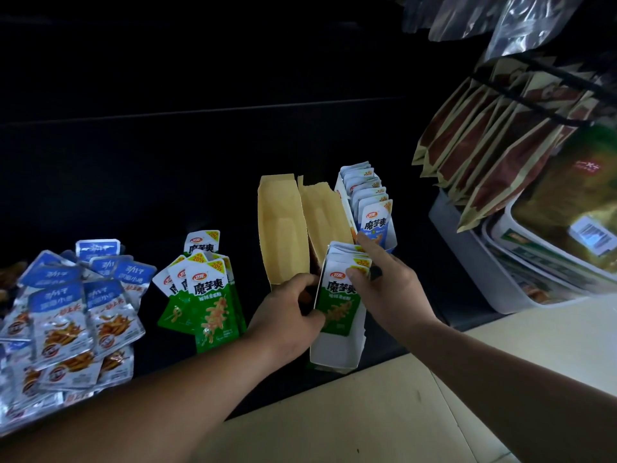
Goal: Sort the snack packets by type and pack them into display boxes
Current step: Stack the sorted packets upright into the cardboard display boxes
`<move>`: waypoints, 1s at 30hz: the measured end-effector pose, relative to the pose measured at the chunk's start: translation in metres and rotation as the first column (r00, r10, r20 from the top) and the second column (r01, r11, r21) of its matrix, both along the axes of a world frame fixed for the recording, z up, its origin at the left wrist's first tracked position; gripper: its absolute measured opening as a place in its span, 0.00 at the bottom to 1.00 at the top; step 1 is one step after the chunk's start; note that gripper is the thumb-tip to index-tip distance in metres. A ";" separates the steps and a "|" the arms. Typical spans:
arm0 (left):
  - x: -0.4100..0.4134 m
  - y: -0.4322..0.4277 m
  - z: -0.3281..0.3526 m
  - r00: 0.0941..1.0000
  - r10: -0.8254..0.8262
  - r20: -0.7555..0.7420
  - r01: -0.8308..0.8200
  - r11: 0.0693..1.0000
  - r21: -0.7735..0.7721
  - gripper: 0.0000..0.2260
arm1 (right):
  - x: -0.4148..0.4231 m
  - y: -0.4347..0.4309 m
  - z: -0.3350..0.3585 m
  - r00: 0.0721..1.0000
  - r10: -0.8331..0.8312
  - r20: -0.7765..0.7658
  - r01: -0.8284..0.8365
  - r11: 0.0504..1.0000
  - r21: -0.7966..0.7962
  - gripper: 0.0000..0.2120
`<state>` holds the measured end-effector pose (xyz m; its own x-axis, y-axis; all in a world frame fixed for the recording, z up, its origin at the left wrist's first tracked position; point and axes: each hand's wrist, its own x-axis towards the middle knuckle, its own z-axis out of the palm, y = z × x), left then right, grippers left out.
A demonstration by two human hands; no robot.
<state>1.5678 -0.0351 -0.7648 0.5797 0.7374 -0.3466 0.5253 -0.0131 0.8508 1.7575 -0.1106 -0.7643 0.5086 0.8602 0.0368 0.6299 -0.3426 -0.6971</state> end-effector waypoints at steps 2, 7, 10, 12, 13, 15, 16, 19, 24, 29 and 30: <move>0.000 0.000 0.000 1.000 0.002 -0.012 -0.002 1.000 0.017 0.24 | 0.001 -0.004 -0.001 0.999 -0.008 -0.031 0.008 1.000 -0.012 0.34; -0.005 0.003 -0.005 0.999 0.024 -0.032 -0.023 0.999 0.036 0.20 | 0.001 -0.011 0.000 0.985 -0.108 -0.135 0.091 0.988 -0.122 0.49; -0.005 0.004 -0.005 0.999 0.025 -0.032 -0.024 0.999 0.028 0.17 | -0.005 -0.013 0.000 0.986 -0.131 -0.102 0.105 0.969 -0.221 0.51; -0.004 0.003 -0.006 1.000 0.024 -0.020 -0.024 1.000 0.012 0.14 | -0.010 -0.010 -0.003 0.986 -0.148 -0.073 0.126 0.960 -0.250 0.48; -0.004 0.003 -0.007 1.000 0.024 -0.007 -0.024 1.000 0.000 0.13 | -0.011 -0.007 -0.005 0.984 -0.168 -0.065 0.146 0.954 -0.262 0.45; -0.002 0.002 -0.009 0.999 0.031 0.020 -0.030 0.999 -0.018 0.12 | -0.013 -0.001 -0.007 0.980 -0.193 -0.039 0.174 0.941 -0.291 0.36; -0.001 0.002 -0.010 0.999 0.038 0.029 -0.037 0.999 -0.024 0.11 | -0.013 0.001 -0.008 0.981 -0.194 -0.019 0.179 0.937 -0.301 0.32; -0.001 0.003 -0.014 0.998 0.050 0.045 -0.049 0.999 -0.015 0.11 | -0.012 0.002 -0.010 0.983 -0.182 0.039 0.185 0.931 -0.314 0.22; -0.004 0.002 -0.020 0.998 0.041 0.041 -0.041 0.999 -0.002 0.11 | -0.013 0.001 -0.006 0.977 -0.160 0.142 0.201 0.912 -0.358 0.21; -0.004 0.001 -0.015 0.999 0.033 0.020 -0.033 0.999 0.039 0.08 | -0.016 -0.003 0.000 0.980 -0.171 0.099 0.196 0.907 -0.373 0.20; -0.005 0.001 -0.014 0.999 0.030 0.012 -0.030 0.999 0.045 0.08 | -0.016 -0.004 0.003 0.981 -0.170 0.089 0.191 0.908 -0.373 0.19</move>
<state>1.5631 -0.0346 -0.7785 0.5609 0.7692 -0.3060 0.5163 -0.0361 0.8556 1.7411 -0.1148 -0.7613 0.6630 0.7084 -0.2420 0.5647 -0.6855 -0.4596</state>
